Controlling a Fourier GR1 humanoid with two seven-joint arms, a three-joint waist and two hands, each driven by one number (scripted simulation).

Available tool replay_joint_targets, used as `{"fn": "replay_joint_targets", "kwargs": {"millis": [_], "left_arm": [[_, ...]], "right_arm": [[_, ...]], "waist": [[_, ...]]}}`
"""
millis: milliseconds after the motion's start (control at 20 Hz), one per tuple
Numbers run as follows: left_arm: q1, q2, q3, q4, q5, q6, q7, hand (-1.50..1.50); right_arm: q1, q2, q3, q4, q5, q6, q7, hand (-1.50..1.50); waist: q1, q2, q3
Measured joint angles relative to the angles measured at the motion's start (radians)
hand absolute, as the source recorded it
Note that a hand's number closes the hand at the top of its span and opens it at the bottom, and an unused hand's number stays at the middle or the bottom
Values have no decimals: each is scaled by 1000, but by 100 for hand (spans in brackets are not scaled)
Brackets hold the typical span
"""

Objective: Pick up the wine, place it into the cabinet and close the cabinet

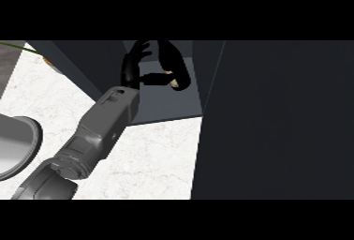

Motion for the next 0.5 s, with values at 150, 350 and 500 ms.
{"fn": "replay_joint_targets", "kwargs": {"millis": [150, 350, 500], "left_arm": [[-9, 2, 8, 13, 4, 10, 1, -150], [-18, 4, 20, 6, 12, -30, -16, -150], [-34, 5, 35, -11, 25, -79, -28, 150]], "right_arm": [[9, 1, 0, 0, -2, 7, -13, -150], [16, 5, 3, 1, -4, 12, -20, -150], [24, 1, -4, 0, -5, 17, -25, -150]], "waist": [[-2, 0, -1], [1, 2, -2], [6, 0, -2]]}}
